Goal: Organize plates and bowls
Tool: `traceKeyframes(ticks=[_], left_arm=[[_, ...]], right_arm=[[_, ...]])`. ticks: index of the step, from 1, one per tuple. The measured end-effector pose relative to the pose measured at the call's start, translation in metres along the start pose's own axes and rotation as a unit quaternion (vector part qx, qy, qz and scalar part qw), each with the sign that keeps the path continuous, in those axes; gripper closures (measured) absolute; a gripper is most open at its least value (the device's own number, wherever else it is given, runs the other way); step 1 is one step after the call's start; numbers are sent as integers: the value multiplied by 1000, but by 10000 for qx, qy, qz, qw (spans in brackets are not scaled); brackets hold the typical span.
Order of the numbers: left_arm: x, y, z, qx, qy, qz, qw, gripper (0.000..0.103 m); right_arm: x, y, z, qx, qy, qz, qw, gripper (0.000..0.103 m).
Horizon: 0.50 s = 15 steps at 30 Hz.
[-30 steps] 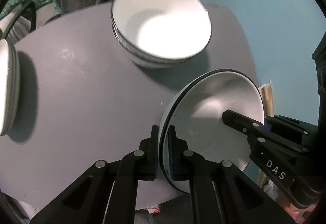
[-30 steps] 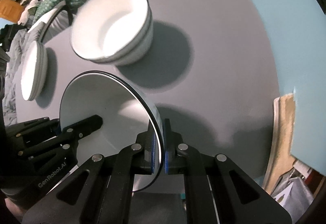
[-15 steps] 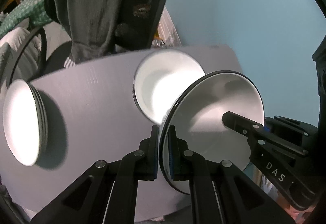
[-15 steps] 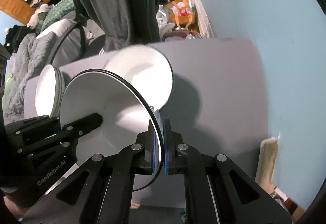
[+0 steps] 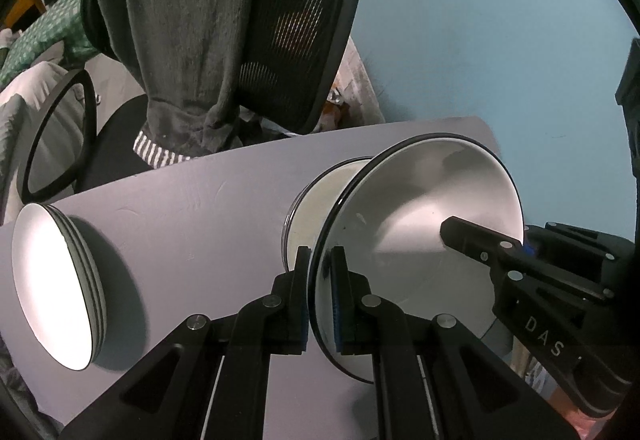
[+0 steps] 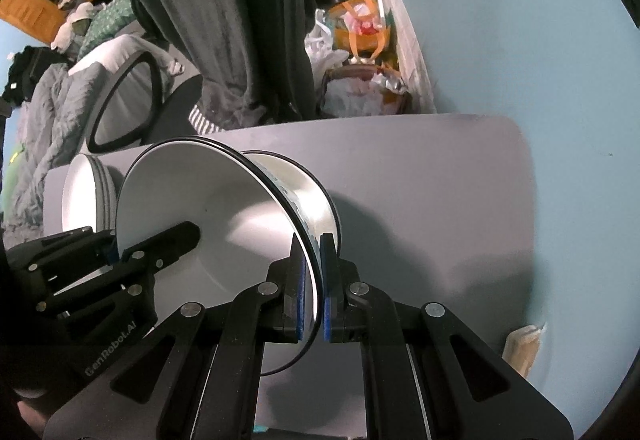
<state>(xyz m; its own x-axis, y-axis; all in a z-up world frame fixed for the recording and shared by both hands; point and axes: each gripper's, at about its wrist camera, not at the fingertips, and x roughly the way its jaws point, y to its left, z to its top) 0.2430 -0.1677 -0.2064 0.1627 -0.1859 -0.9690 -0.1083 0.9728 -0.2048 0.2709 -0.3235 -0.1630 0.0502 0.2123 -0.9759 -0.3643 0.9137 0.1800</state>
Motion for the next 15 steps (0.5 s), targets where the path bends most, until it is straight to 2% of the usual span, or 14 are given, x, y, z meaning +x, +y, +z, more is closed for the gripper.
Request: traceKeyframes(ticks=[15], left_arm=[[12,5,5,-94,175,24,9998,94]], right_arm=[[14,-5,8,54,246,54,9997,97]])
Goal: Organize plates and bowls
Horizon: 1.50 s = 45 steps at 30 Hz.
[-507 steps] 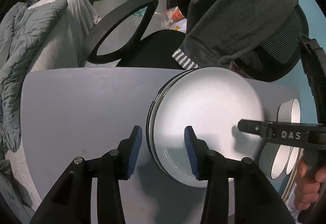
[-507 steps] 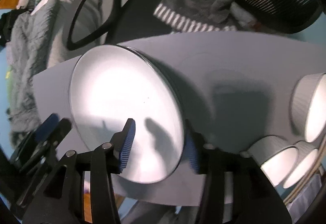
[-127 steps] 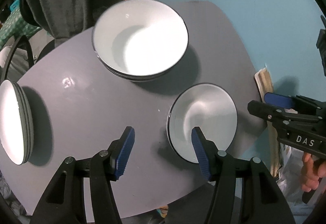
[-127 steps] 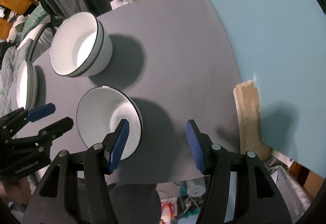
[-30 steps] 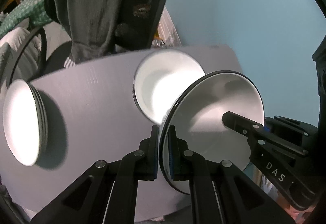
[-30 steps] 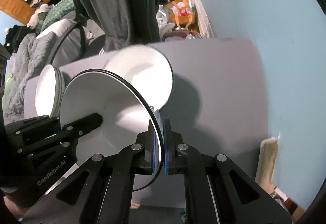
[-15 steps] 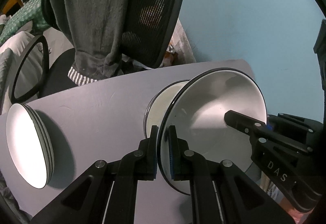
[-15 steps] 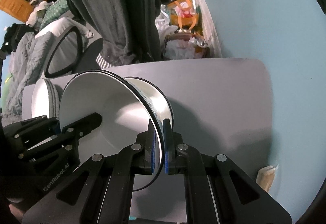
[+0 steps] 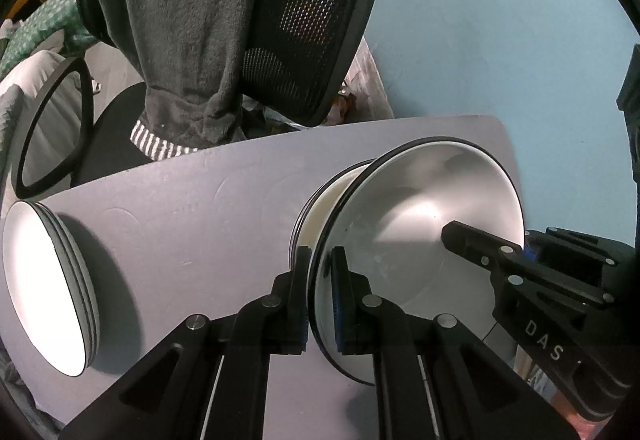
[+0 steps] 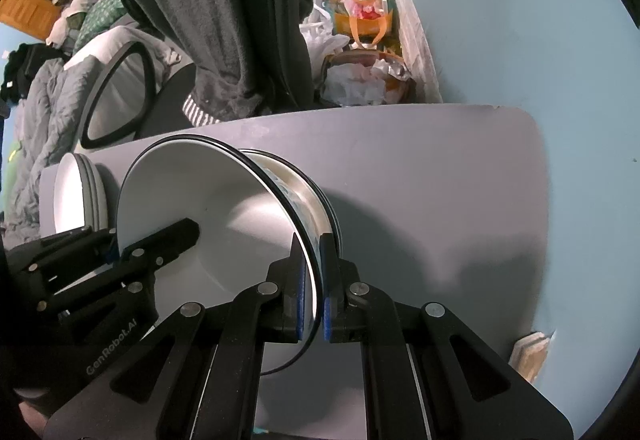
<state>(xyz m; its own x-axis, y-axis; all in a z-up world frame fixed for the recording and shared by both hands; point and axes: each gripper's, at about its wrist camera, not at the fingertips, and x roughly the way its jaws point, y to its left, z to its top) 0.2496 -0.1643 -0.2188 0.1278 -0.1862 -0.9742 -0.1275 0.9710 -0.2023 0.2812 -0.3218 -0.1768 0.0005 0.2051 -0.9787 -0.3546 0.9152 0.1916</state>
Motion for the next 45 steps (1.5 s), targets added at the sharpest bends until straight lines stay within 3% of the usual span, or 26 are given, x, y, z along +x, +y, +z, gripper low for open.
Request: traceKeyframes(ticks=[9,19,24,32,37,40,43,45], left_arm=[[-3,-7,-3,76,92,152,9998,94],[-8,-23,1,485,156,787,9956,87],[-7,-22,4,520,114,864,9948,86],[-4,-19,6,528,155,706,9960,75],[-6,-13,3,273,147,464,9984,72],[-6,-8,1,115,160,360,9992,71],[-7,-2,-2,-32,164,227,9996,71],[-9,1,-3,-109,157,156,9997,71]], right_arm=[[1,-3,-1,108,108,83,9998,96],[-2,0,0,131,118,-21,9998,94],[-1,0,1,179,89,-35,9998,94],[-1,1,0,161,75,38,9998,86],[-4,0,-1,261,71,151,9995,82],[-7,-2,-2,339,28,279,9990,75],[-13,-3,-4,425,-102,188,9989,61],[-17,-6,-7,538,-182,269,9980,60]])
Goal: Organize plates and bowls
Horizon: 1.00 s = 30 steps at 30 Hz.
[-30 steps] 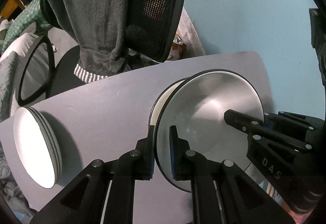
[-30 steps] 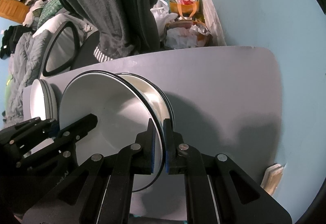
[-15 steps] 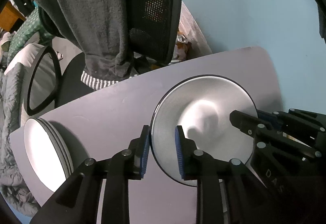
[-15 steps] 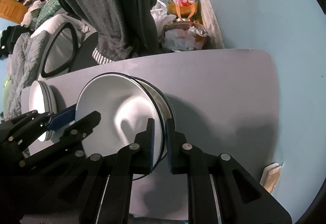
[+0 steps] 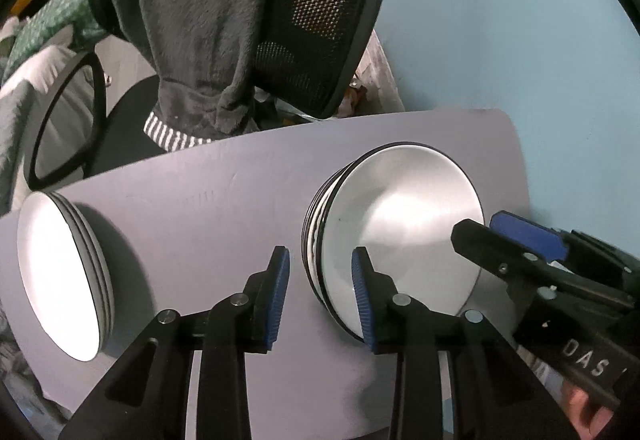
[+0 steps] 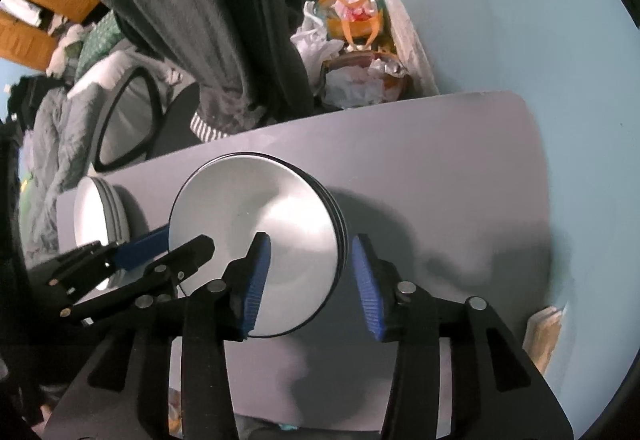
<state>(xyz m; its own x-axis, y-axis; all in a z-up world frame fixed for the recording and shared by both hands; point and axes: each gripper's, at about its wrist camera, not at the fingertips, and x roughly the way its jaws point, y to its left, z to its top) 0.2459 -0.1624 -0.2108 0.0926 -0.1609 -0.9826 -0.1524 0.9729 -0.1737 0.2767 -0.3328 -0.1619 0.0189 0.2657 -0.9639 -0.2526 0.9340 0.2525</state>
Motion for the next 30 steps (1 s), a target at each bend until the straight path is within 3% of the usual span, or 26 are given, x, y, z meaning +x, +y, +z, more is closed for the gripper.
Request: traceKeyframes(ticks=[7,11,23,30], left_arm=[[-17,6,-7,-110,-124,-156,9997,70],[-35,9,-12,-170,-288,-309,9990,59],[-73,12,-31,-158,-659,-460,9966,54],[-84,10,-41,-178,-742,-596,9953,54]], right_arm=[[-10,2,-7,-69,-100,-204,9997,56],[-23,7,-11,-232,-326,-382,9985,48],[-47,14,-25,-493,-587,-592,9953,47],[-62,21,-32,-467,-628,-498,9957,47]])
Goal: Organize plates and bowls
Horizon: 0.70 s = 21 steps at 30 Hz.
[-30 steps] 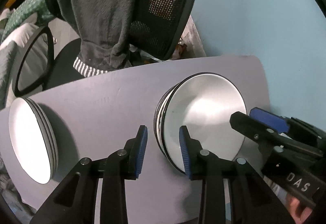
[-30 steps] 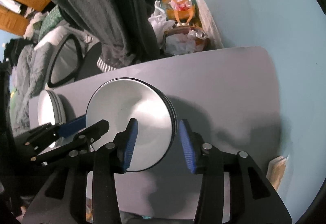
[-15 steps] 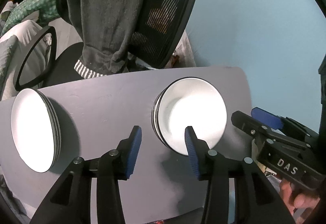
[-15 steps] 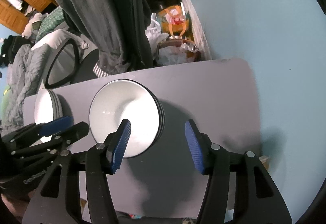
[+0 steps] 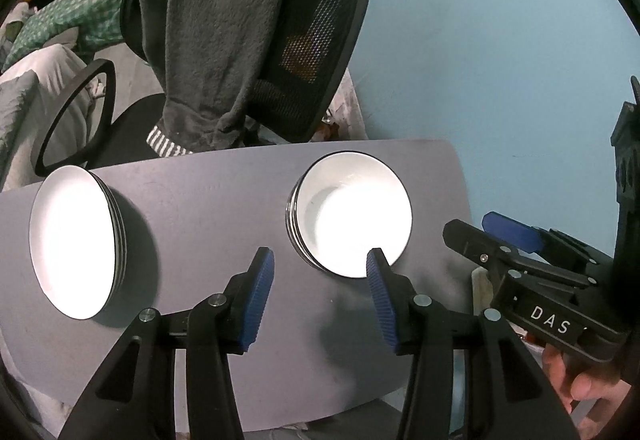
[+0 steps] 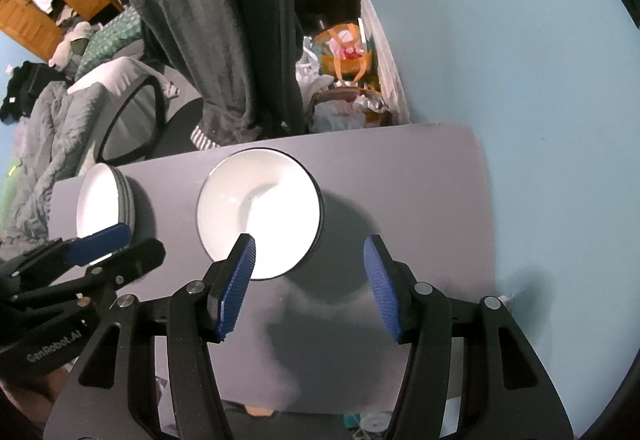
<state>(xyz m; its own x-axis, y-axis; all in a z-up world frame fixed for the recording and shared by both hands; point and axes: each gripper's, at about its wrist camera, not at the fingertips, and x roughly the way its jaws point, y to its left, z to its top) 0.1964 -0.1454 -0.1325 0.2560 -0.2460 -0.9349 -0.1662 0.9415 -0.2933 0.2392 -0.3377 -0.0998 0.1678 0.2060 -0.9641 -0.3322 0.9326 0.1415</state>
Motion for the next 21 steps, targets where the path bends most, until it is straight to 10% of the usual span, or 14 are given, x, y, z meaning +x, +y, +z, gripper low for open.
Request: traceKeyframes(ticks=[21], left_arm=[[-20,21,-11,26,-109,-253,9996,28]], right_arm=[[-14,4,-10,-382,-51,-249,9989,35]])
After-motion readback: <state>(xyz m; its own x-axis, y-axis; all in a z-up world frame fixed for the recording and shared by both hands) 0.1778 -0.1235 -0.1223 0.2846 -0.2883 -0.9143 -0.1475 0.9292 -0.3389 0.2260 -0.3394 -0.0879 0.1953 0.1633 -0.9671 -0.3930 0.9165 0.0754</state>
